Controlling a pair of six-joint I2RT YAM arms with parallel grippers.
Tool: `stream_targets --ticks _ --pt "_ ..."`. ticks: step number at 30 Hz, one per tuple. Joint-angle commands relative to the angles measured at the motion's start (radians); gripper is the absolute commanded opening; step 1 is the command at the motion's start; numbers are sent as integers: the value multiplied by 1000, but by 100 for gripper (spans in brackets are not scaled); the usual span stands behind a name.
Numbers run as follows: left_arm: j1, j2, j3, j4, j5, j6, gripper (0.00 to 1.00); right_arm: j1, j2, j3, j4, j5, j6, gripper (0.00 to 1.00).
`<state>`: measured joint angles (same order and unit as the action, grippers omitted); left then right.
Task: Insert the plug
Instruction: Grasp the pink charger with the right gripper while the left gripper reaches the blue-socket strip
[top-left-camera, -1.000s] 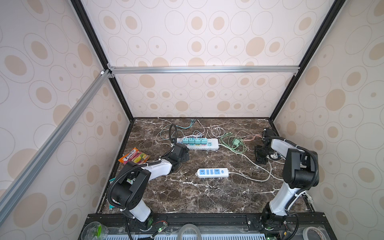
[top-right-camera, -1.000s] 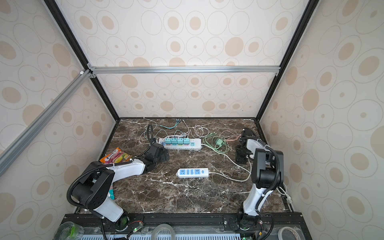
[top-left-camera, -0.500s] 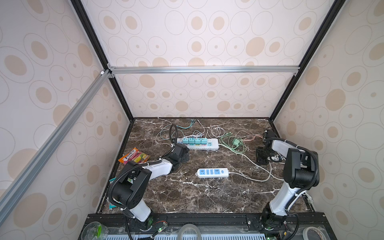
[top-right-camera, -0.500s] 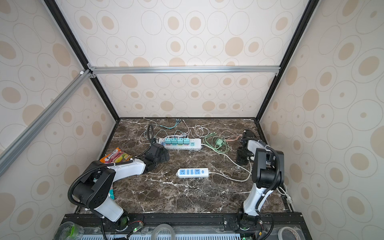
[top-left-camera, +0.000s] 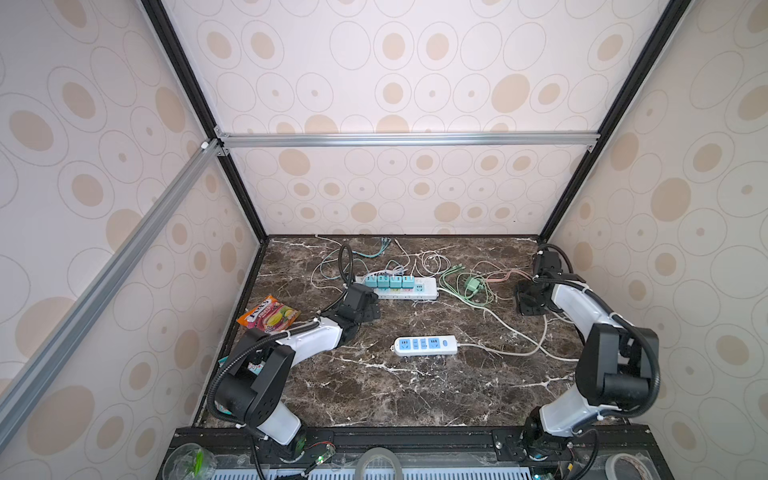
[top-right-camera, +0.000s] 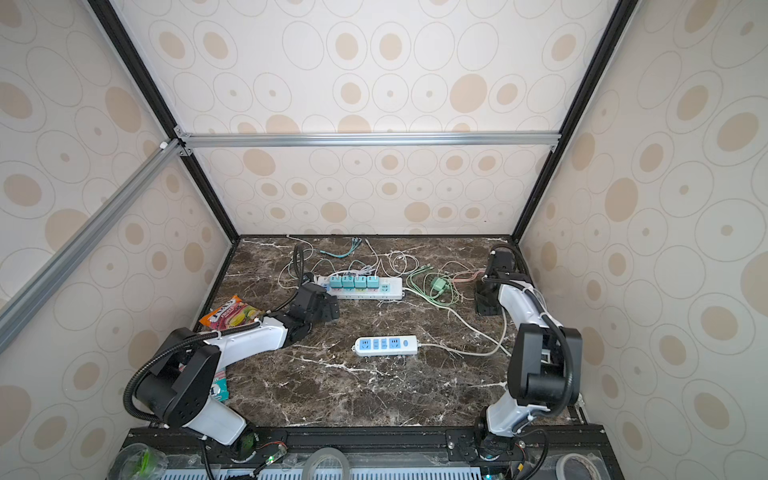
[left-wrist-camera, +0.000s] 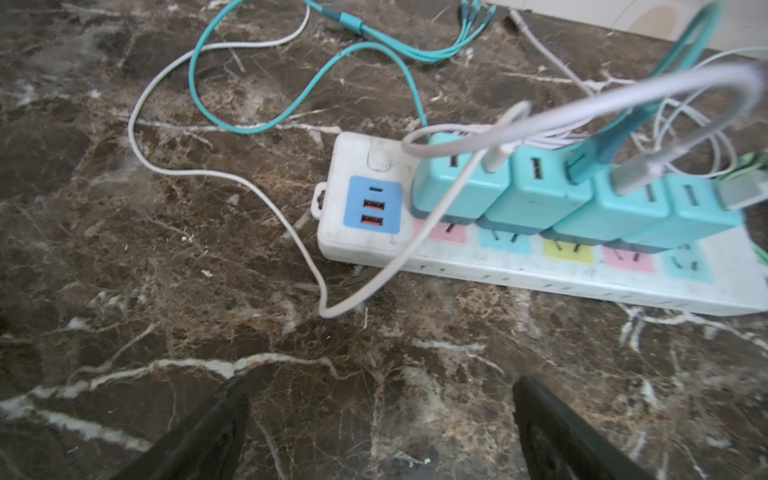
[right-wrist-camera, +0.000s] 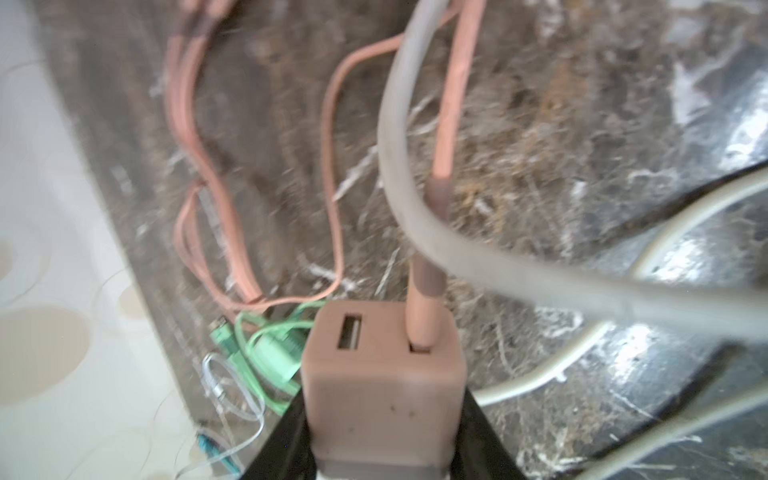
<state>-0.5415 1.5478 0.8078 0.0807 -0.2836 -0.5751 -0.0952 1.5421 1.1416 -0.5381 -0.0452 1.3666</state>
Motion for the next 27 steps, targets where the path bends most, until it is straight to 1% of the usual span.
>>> stream_targets --ticks 1,4,5,6,8,10,11,12,14,16,17,18,21,23,25,27 --pt "-31 -44 79 -30 31 61 98 37 -118 -31 158 40 -253 13" --pt "-48 -59 112 -37 94 85 98 73 -201 -37 252 32 -488 12" --pt "-49 -65 121 -33 124 93 98 90 -226 -41 287 9 -573 12" --pt "-53 -69 128 -30 152 98 98 103 -244 -42 316 -24 -650 13" --pt "-57 -79 147 -21 218 113 98 126 -271 -39 365 -128 -801 15" --pt "-62 -84 163 -14 265 126 98 133 -277 -33 380 -212 -874 16" --pt "-62 -84 174 -15 290 134 98 133 -277 -25 368 -234 -892 16" --pt "-63 -83 183 -15 308 138 98 133 -275 -17 341 -219 -888 16" --pt "-66 -78 196 -9 359 157 98 133 -277 -18 297 -146 -841 15" --pt "-75 -67 200 0 402 186 98 132 -278 -19 231 -33 -745 12" --pt "-86 -58 200 -3 414 204 98 129 -278 -25 202 10 -693 12" --pt "-97 -48 202 -9 423 225 99 129 -278 -36 189 26 -644 12" --pt "-149 4 222 -58 440 294 98 123 -269 -86 214 -44 -501 10" --pt "-196 59 247 -97 419 328 98 123 -248 -85 206 -99 -429 10" --pt "-243 122 280 -140 414 363 98 123 -232 -96 216 -125 -342 12" --pt "-301 194 324 -189 361 410 99 124 -220 -130 264 -141 -251 11"
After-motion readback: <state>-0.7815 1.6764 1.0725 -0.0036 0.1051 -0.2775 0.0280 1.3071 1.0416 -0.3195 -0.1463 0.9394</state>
